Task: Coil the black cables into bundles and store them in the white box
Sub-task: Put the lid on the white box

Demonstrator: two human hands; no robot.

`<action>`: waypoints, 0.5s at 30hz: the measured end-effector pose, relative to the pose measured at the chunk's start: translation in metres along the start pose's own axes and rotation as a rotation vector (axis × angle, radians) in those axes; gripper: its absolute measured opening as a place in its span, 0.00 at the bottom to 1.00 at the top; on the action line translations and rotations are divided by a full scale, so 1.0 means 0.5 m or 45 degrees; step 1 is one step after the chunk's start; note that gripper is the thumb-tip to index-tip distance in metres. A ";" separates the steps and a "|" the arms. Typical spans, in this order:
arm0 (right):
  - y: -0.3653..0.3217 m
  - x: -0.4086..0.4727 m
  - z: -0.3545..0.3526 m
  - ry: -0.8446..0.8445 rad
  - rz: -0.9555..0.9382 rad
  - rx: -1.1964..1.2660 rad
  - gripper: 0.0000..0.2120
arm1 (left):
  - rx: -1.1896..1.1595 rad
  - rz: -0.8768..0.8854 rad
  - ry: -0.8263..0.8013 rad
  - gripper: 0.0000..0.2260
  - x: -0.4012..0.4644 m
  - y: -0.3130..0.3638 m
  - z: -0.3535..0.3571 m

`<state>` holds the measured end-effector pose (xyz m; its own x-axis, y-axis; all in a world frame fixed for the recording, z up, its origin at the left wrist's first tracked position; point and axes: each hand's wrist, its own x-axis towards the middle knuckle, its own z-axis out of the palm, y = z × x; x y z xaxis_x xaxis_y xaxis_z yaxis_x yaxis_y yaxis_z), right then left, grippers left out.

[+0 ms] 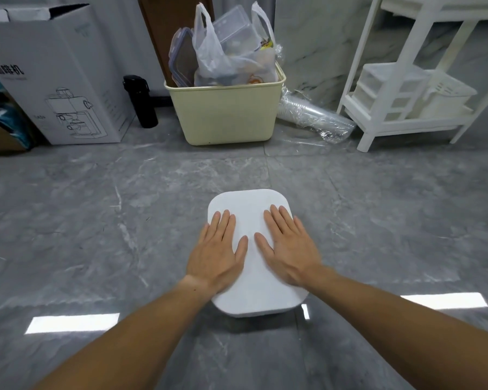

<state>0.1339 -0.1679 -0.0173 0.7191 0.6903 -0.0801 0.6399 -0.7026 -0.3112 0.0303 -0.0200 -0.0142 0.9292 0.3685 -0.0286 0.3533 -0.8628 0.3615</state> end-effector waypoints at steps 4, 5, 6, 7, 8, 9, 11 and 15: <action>0.000 -0.018 0.004 -0.003 -0.002 0.016 0.32 | 0.004 0.019 -0.026 0.28 -0.008 0.002 -0.006; 0.001 -0.027 0.007 -0.006 -0.010 0.027 0.32 | 0.006 0.033 -0.031 0.28 -0.014 0.003 -0.004; 0.003 -0.035 0.010 -0.006 -0.022 0.023 0.32 | 0.012 0.048 -0.031 0.28 -0.020 0.005 -0.001; 0.004 -0.043 0.014 -0.007 -0.031 0.008 0.32 | 0.022 0.063 -0.031 0.29 -0.028 0.005 0.002; 0.006 -0.051 0.016 -0.008 -0.036 -0.010 0.33 | 0.034 0.077 -0.033 0.29 -0.036 0.006 0.006; 0.008 -0.057 0.018 -0.009 -0.038 -0.024 0.33 | 0.046 0.087 -0.033 0.29 -0.042 0.008 0.009; 0.009 -0.066 0.019 -0.019 -0.043 -0.039 0.33 | 0.066 0.101 -0.038 0.29 -0.051 0.010 0.012; 0.002 -0.079 0.018 -0.033 -0.070 -0.060 0.33 | 0.081 0.120 -0.054 0.29 -0.067 0.019 0.012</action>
<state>0.1036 -0.1941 -0.0232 0.6754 0.7321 -0.0888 0.6909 -0.6703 -0.2708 0.0035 -0.0427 -0.0154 0.9619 0.2711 -0.0369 0.2692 -0.9136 0.3047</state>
